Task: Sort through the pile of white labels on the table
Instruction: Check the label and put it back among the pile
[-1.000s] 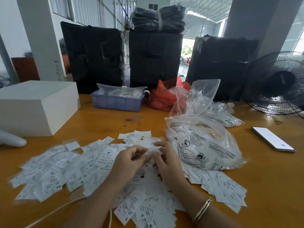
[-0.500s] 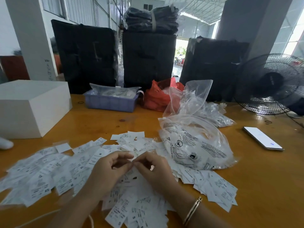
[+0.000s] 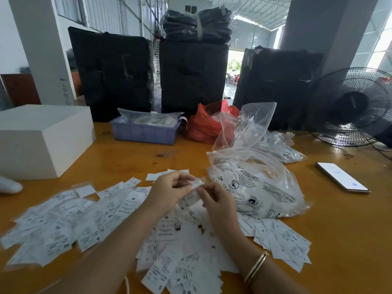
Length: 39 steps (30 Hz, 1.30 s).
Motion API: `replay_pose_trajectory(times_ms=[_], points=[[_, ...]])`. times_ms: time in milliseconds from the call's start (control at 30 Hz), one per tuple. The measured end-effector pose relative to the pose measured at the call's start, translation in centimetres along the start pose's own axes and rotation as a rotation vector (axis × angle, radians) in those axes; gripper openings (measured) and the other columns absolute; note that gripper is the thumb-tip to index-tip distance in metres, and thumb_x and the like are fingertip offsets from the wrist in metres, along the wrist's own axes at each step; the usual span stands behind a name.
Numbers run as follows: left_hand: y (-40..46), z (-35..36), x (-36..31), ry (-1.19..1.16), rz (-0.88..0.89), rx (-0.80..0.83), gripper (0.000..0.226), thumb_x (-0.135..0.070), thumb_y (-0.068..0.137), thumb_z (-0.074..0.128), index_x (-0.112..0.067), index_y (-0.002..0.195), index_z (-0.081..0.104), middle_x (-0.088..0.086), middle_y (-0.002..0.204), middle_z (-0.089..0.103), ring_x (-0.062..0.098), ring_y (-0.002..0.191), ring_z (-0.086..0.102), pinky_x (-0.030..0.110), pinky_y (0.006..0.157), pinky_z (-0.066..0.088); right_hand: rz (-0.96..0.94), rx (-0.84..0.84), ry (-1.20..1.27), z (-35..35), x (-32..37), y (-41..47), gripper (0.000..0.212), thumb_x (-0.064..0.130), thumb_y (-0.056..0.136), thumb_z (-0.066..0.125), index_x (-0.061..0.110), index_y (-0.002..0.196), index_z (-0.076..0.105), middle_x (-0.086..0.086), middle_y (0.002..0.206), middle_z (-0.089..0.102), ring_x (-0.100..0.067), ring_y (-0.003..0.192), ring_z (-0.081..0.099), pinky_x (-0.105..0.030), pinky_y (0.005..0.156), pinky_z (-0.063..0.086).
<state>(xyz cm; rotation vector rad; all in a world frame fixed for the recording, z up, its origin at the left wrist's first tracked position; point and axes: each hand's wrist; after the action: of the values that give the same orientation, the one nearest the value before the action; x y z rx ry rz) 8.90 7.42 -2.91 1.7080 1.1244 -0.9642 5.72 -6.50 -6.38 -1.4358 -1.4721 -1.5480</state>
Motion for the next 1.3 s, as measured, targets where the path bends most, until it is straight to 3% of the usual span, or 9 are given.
replay_pose_trajectory(times_ms=[133, 433, 667, 833, 1067, 1300], points=[[0.3, 1.9, 0.0, -0.043, -0.033, -0.027, 0.020, -0.012, 0.088, 0.065, -0.032, 0.087, 0.065, -0.008, 0.087, 0.068, 0.005, 0.083, 0.066, 0.015, 0.063, 0.054, 0.006, -0.031, -0.018, -0.4, -0.2, 0.2, 0.013, 0.017, 0.088, 0.065, 0.028, 0.081, 0.064, 0.009, 0.065, 0.060, 0.000, 0.055, 0.049, -0.014, 0.053, 0.041], [-2.8, 1.4, 1.5, -0.038, -0.028, -0.064, 0.022, -0.013, 0.085, 0.069, -0.035, 0.087, 0.065, -0.019, 0.082, 0.069, -0.015, 0.079, 0.060, 0.001, 0.060, 0.045, -0.054, -0.028, -0.088, -0.3, -0.4, 0.2, 0.006, 0.019, 0.087, 0.066, 0.023, 0.083, 0.067, 0.009, 0.067, 0.063, 0.002, 0.057, 0.053, -0.012, 0.053, 0.040], [-2.9, -0.2, 1.0, 0.028, 0.008, -0.023, 0.022, -0.013, 0.084, 0.070, -0.035, 0.086, 0.067, -0.012, 0.080, 0.070, -0.006, 0.078, 0.063, 0.005, 0.064, 0.047, -0.067, 0.002, -0.084, -0.1, 0.1, -0.1, 0.007, 0.020, 0.089, 0.063, 0.017, 0.085, 0.068, 0.000, 0.072, 0.065, -0.017, 0.064, 0.057, -0.028, 0.060, 0.047], [-2.0, 1.2, 0.6, -0.067, -0.032, -0.023, 0.021, -0.012, 0.083, 0.070, -0.032, 0.086, 0.066, -0.016, 0.077, 0.070, -0.007, 0.076, 0.065, 0.005, 0.060, 0.047, -0.085, 0.012, -0.085, -0.4, 0.1, -0.1, 0.009, 0.018, 0.090, 0.062, 0.015, 0.085, 0.069, 0.005, 0.065, 0.061, -0.003, 0.054, 0.047, -0.017, 0.052, 0.037], [-1.6, 2.5, 1.4, -0.159, -0.096, -0.089, 0.016, -0.015, 0.084, 0.070, -0.031, 0.087, 0.066, -0.012, 0.081, 0.070, -0.008, 0.073, 0.064, 0.006, 0.057, 0.046, -0.078, -0.029, -0.113, -0.5, -0.3, 0.2, 0.024, 0.013, 0.086, 0.066, 0.035, 0.077, 0.062, 0.023, 0.060, 0.059, 0.003, 0.058, 0.051, -0.012, 0.054, 0.041], [-0.3, 3.3, 0.5, -0.104, -0.100, -0.079, 0.015, -0.017, 0.086, 0.068, -0.032, 0.086, 0.065, -0.009, 0.084, 0.070, 0.003, 0.076, 0.067, 0.013, 0.063, 0.054, -0.021, -0.082, -0.037, -0.7, -0.4, 0.8, 0.018, 0.009, 0.087, 0.064, 0.027, 0.083, 0.064, 0.005, 0.076, 0.066, -0.008, 0.068, 0.058, -0.019, 0.061, 0.048]])
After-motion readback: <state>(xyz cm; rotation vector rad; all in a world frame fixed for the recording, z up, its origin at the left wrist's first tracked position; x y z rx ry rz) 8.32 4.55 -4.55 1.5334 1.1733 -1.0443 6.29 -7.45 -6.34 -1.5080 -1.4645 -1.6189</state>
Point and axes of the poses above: each hand's wrist, its own y-axis towards the middle knuckle, its own z-axis out of the palm, x = y × z
